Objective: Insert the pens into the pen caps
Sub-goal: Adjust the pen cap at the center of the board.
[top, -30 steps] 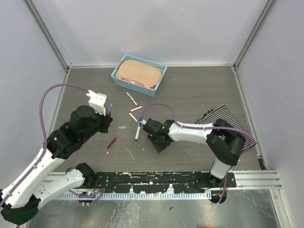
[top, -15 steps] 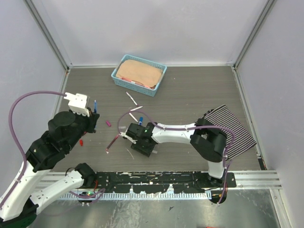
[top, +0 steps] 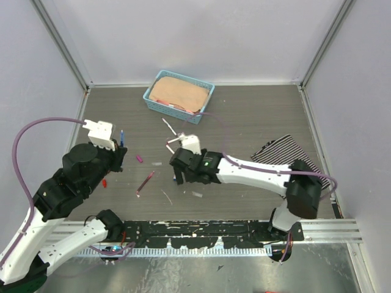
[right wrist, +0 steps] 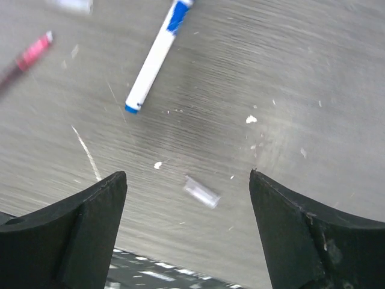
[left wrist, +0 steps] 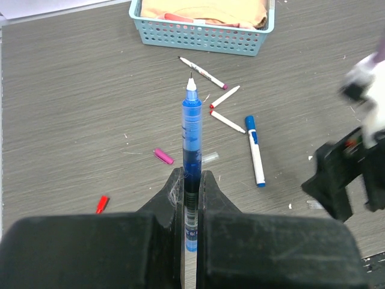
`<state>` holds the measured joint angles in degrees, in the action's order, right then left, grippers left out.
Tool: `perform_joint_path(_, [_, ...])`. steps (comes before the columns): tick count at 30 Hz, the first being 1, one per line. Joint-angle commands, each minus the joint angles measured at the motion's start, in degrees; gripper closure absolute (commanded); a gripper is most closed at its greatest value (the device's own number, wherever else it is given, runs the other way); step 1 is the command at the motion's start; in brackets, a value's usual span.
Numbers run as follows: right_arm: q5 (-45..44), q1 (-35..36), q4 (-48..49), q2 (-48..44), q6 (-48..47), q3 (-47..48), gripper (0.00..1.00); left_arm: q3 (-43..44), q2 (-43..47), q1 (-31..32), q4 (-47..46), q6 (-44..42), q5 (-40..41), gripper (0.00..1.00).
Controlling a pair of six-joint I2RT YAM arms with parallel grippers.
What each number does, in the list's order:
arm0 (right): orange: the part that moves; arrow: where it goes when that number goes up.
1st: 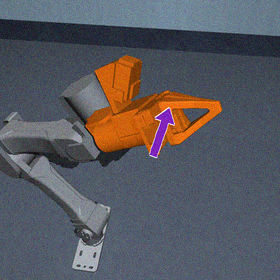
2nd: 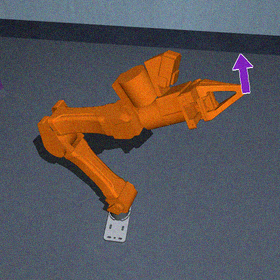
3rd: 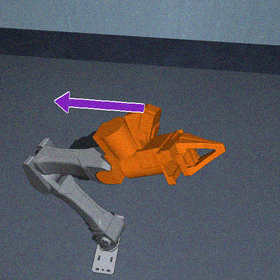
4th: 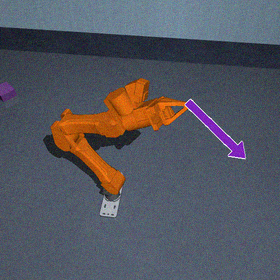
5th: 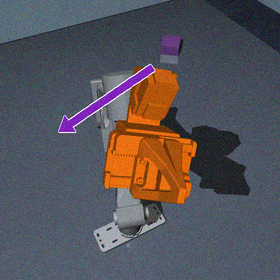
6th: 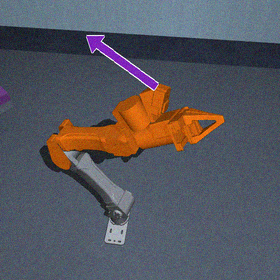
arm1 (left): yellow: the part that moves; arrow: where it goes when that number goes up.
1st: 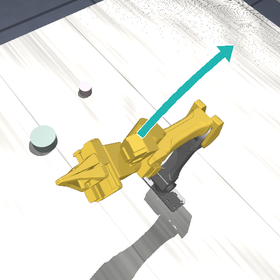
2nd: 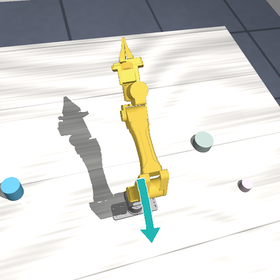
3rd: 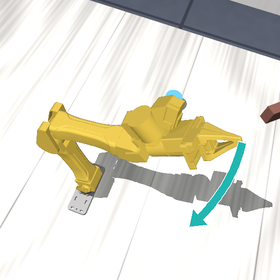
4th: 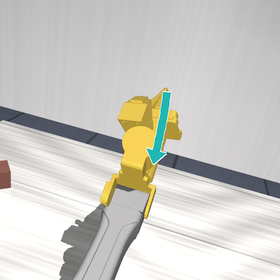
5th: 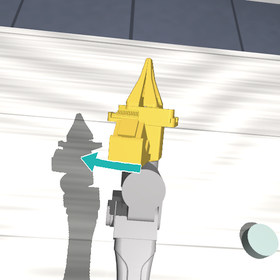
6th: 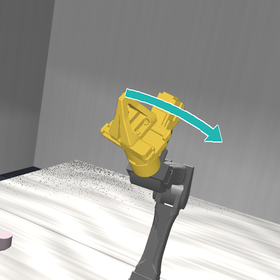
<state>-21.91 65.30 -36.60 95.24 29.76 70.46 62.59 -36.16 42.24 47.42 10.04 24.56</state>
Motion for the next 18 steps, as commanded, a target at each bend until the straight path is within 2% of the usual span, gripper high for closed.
perform_joint_path(1, [-10.7, 0.2, -11.1, -5.8, 43.3, -2.1, 0.13, -0.7, -0.5, -0.1, -2.4, -0.6, -1.0, 0.97])
perform_joint_path(4, [-8.4, 1.6, -11.8, -6.9, 54.6, -6.2, 0.13, -1.0, -1.1, -0.1, -3.0, -0.2, -2.1, 0.97])
perform_joint_path(6, [-7.5, 2.1, -12.4, -6.4, 58.1, -7.0, 0.13, -1.1, -1.4, -0.2, -3.2, -0.2, -2.6, 0.97])
perform_joint_path(11, [-5.2, 2.5, -17.0, -1.0, 59.4, -3.0, 0.12, -1.6, -1.6, -0.2, -3.5, 0.3, -3.6, 0.97])
perform_joint_path(18, [-1.1, 2.7, -12.8, 3.1, 58.1, -4.2, 0.13, -1.7, -2.0, -0.2, -3.8, 0.8, -4.2, 0.97])
